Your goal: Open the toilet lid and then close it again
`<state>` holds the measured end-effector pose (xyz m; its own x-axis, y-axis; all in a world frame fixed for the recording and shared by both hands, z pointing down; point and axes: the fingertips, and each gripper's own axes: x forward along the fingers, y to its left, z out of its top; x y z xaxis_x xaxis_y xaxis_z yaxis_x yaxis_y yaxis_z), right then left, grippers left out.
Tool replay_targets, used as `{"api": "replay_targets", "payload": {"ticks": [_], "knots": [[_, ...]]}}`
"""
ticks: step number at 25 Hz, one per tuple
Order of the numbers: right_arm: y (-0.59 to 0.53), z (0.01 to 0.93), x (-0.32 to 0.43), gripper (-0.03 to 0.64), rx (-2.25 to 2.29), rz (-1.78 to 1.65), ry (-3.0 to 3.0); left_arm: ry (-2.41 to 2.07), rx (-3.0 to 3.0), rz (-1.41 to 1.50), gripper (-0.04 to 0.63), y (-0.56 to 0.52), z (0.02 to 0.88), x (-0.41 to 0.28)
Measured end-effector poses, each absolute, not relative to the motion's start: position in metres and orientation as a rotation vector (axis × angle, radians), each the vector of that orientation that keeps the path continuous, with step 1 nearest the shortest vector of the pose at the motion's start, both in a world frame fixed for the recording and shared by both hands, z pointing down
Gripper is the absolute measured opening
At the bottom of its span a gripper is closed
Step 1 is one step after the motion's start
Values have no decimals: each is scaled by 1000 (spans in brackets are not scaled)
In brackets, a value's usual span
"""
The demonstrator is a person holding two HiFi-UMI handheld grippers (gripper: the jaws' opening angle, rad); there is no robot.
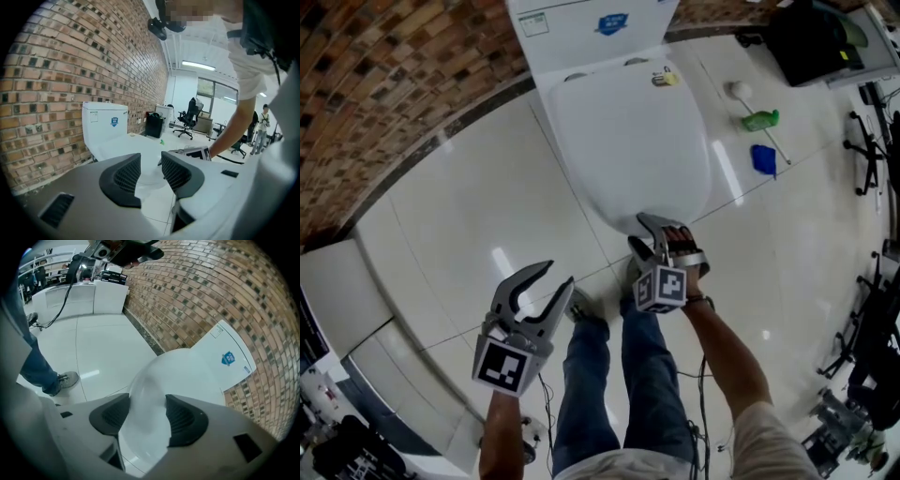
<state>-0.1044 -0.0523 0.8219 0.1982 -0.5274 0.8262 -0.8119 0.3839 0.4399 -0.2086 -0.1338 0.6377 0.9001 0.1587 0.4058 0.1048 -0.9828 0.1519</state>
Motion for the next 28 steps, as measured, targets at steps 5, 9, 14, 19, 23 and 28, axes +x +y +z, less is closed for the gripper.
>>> {"api": "replay_targets", "payload": {"ticks": [5, 9, 14, 19, 23, 28], "knots": [[-55, 779, -109, 202, 1306, 252, -1531, 221, 2672, 609, 143, -123, 659, -212], [-61, 733, -109, 181, 1354, 182, -1580, 259, 2461, 556, 169, -112, 686, -202], [-68, 698, -106, 181, 1374, 99, -1609, 285, 2154, 386, 173, -105, 715, -160], [-77, 672, -102, 181, 1399, 42, -1633, 268, 1977, 318, 173, -106, 733, -124], [-82, 656, -100, 181, 1426, -3, -1648, 275, 1874, 218, 175, -110, 729, -112], [-84, 644, -98, 182, 1450, -44, -1669, 348, 1783, 39, 150, -117, 693, -103]]}}
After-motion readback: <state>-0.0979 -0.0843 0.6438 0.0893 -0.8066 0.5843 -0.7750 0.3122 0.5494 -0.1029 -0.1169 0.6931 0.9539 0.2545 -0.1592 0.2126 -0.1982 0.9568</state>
